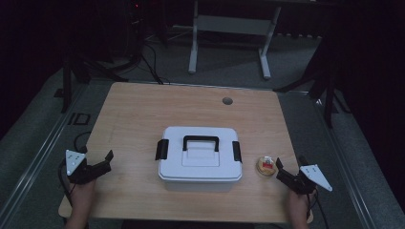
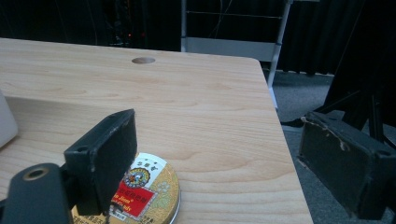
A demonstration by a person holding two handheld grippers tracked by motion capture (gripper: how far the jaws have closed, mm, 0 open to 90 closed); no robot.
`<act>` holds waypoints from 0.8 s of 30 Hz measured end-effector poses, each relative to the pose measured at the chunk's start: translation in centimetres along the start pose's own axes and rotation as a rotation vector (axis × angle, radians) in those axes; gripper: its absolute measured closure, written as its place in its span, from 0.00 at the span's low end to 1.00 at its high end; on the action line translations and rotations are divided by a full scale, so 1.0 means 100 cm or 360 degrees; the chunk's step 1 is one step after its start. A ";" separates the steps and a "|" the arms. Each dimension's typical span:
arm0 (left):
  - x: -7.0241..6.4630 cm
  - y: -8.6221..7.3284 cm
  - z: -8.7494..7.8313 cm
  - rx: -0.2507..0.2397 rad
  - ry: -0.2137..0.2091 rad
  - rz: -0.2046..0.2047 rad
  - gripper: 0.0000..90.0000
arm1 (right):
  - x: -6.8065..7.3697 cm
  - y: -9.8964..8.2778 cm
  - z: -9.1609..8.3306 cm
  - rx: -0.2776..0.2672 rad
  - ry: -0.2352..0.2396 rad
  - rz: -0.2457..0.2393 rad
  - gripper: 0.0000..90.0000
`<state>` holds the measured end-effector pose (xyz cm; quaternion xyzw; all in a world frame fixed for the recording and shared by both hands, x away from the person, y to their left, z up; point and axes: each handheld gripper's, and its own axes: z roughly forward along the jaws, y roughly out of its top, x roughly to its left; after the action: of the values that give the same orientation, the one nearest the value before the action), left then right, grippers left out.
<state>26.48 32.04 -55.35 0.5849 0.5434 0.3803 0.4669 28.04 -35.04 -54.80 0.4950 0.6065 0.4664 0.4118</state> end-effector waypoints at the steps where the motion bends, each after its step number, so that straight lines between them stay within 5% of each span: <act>1: 0.000 0.000 0.000 0.0007 0.0014 0.0008 0.02 | 0.000 0.000 0.000 0.0001 -0.0006 -0.0004 0.12; 5: 0.003 0.001 0.004 0.0144 0.0007 -0.0025 0.02 | 0.000 -0.001 0.002 0.0039 0.0003 -0.0003 0.12; 15: 0.008 0.016 0.004 0.0223 -0.0091 0.0026 0.02 | 0.000 -0.001 0.002 0.0049 0.0013 -0.0003 0.13; 20: 0.015 0.020 0.008 0.0394 -0.0142 0.0006 0.02 | 0.001 -0.002 0.003 0.0073 0.0014 -0.0018 0.13; 24: 0.015 0.025 0.010 0.0502 -0.0156 0.0065 0.02 | 0.002 -0.002 0.004 0.0083 0.0017 -0.0027 0.13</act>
<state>28.33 33.42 -53.37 0.6798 0.5609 0.2707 0.3873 28.32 -34.79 -55.09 0.4979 0.6249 0.4496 0.3993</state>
